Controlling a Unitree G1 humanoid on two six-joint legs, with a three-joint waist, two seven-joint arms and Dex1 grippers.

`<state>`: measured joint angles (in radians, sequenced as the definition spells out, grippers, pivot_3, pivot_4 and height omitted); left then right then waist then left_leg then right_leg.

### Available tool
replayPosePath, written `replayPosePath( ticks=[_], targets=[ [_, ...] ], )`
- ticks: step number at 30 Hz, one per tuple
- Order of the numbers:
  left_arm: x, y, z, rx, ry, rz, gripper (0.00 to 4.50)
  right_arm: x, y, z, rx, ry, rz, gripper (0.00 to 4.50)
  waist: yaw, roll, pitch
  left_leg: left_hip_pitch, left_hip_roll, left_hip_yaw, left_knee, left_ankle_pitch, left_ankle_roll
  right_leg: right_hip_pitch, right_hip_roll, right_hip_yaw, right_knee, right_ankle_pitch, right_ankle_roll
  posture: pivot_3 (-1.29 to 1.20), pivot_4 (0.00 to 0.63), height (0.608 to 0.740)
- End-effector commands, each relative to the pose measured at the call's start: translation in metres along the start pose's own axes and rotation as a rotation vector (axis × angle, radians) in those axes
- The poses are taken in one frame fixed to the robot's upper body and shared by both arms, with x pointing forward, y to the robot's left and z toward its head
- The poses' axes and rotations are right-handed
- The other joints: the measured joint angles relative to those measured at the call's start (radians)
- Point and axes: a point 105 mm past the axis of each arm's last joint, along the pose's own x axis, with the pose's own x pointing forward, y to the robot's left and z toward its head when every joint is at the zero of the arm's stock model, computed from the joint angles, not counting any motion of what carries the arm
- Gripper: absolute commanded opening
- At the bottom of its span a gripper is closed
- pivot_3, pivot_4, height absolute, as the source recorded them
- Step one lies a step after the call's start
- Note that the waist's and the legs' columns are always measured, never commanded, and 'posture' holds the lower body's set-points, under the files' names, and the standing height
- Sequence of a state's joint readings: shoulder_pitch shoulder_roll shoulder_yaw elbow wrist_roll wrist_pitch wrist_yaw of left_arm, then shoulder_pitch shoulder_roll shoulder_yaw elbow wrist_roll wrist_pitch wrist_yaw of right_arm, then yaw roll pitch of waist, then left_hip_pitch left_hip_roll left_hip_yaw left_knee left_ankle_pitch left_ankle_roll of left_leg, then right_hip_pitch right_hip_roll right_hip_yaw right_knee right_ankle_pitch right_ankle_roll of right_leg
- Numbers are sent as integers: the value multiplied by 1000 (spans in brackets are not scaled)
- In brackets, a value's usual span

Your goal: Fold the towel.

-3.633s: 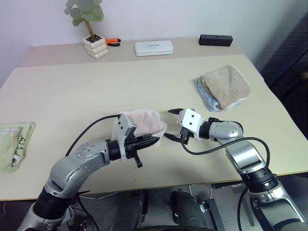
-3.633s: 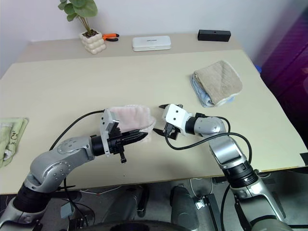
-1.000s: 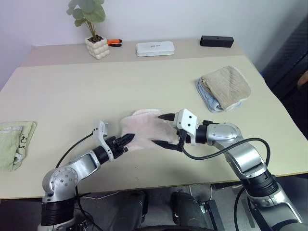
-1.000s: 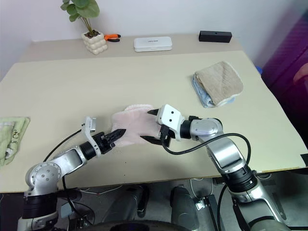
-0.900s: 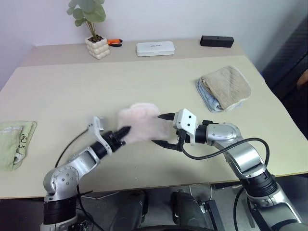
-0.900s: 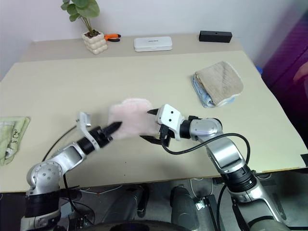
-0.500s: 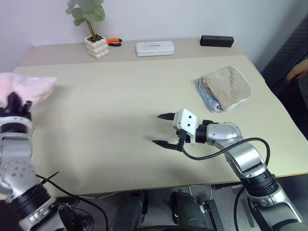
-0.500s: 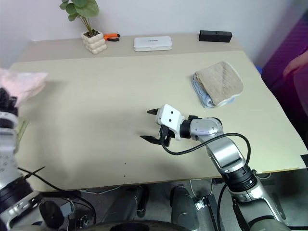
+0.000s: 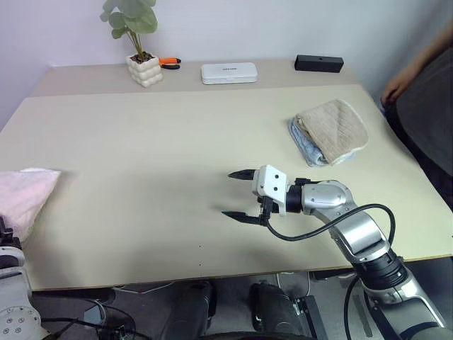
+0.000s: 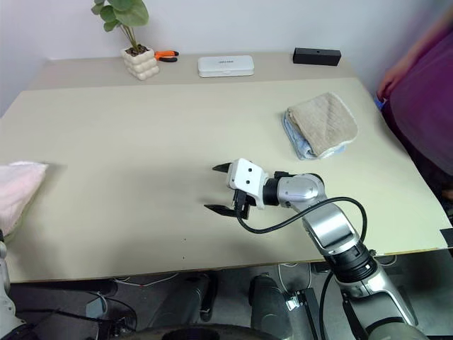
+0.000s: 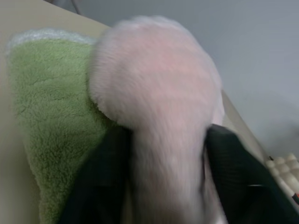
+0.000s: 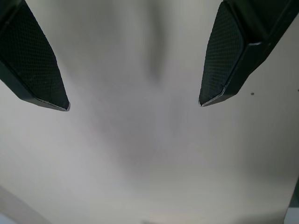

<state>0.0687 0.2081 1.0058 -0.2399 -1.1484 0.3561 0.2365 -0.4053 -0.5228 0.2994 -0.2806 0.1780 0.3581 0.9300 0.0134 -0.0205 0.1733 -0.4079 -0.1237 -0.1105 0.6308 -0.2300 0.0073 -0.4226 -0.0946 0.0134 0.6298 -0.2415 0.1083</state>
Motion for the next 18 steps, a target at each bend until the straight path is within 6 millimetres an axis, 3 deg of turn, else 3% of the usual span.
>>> replayPosePath(
  ticks=[1,7,9,11,12,14,17,18],
  targets=[
    [-6,-12,38,17,-127,-45,4442,-1,-1,8,-46,-22,7,4500,-1,0,0,0,0,0,0,0,0,0,0,0,0,0,0,0,150,740],
    [-15,3,103,109,-327,1,4442,-2,-2,6,-47,-15,17,4500,-2,0,0,0,1,0,-1,0,0,0,0,1,0,-1,-1,0,150,740],
    [-15,-1,115,165,-346,-19,4442,-3,-3,4,-47,-9,20,4500,-1,0,0,0,1,0,-1,0,0,-1,0,1,0,-1,-2,0,150,740],
    [-11,-20,116,280,-321,-110,4442,-4,-4,2,-49,-3,18,4500,3,0,0,0,1,1,-1,0,0,0,0,1,-1,-1,-2,0,150,740],
    [-7,-41,105,388,-262,-208,4442,-3,-8,2,-41,-7,5,4500,4,-1,-1,0,1,1,0,0,0,0,0,0,-1,-1,-2,0,150,740],
    [-6,-83,54,638,-77,-441,4442,-3,-18,3,-18,-12,-45,4500,9,-2,-1,0,0,1,0,0,0,1,0,0,-1,-2,-3,0,150,740],
    [-28,-111,-10,788,95,-660,4442,-9,-31,1,3,-16,-108,4500,15,2,-1,0,0,2,0,0,0,2,-1,1,-3,-1,-3,0,150,740],
    [-34,-115,-21,810,121,-701,4442,-11,-34,0,10,-18,-123,4500,12,2,-1,0,0,3,-1,0,0,2,-1,2,-3,-1,-4,0,150,740]
  ],
)
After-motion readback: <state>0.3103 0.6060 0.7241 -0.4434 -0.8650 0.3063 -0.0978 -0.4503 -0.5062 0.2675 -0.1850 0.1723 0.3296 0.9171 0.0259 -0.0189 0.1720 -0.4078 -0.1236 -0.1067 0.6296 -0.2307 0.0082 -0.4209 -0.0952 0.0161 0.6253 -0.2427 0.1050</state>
